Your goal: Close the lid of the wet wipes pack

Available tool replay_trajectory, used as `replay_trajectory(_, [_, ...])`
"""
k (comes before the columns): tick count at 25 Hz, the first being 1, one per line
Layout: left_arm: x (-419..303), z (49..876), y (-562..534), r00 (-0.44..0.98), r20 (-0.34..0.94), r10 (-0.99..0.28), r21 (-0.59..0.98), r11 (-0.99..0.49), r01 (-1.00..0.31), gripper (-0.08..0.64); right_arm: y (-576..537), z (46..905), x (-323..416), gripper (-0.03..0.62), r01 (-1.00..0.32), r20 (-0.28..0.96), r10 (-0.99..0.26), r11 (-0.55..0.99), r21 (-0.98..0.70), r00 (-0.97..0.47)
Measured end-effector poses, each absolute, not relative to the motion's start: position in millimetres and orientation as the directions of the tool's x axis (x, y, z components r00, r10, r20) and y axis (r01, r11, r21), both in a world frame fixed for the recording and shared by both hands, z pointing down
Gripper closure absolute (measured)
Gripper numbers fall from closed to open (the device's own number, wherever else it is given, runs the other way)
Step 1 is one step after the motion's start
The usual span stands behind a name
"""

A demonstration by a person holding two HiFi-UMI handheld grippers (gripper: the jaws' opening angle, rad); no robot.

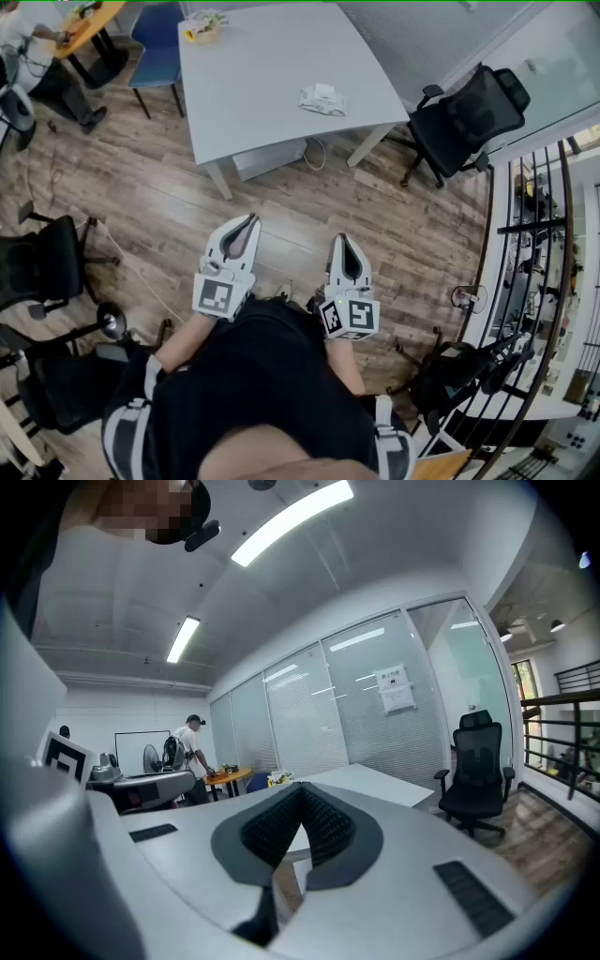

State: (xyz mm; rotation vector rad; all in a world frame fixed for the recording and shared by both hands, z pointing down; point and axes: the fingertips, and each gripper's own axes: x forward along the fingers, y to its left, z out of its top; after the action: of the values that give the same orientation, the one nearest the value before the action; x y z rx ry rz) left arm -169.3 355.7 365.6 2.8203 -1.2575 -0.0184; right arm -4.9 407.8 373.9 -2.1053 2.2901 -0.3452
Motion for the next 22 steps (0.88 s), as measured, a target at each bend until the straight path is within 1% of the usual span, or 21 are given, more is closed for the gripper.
replay_trajectory(6, [-167, 366, 356, 0.675, 0.008, -0.738, 0.057, -0.674, -0.737, 0.518, 408, 372, -5, 0.571, -0.982, 0.132, -0.987, 0.07, -0.173, -0.093])
replay_trajectory(11, [-169, 366, 355, 0.68, 0.01, -0.733, 0.064, -0.678, -0.732, 0.518, 407, 364, -2, 0.568, -0.982, 0.086, -0.994, 0.047, -0.185, -0.064])
replay_trajectory(12, [-169, 367, 355, 0.681, 0.01, -0.733, 0.065, -0.679, -0.732, 0.518, 406, 366, -2, 0.557, -0.981, 0.084, -0.995, 0.045, -0.191, -0.062])
replay_trajectory(14, [-170, 367, 354, 0.684, 0.006, -0.729, 0.062, -0.682, -0.728, 0.518, 403, 371, -2, 0.473, -0.979, 0.093, -0.994, 0.042, -0.2, -0.062])
replay_trajectory(18, [-178, 369, 350, 0.693, 0.013, -0.721, 0.068, -0.691, -0.72, 0.518, 399, 374, -10, 0.466, -0.98, 0.117, -0.991, 0.037, -0.196, -0.061])
replay_trajectory(22, [-192, 373, 343, 0.702, 0.025, -0.711, 0.084, -0.699, -0.711, 0.518, 390, 373, -24, 0.466, -0.981, 0.115, -0.992, 0.025, -0.193, -0.048])
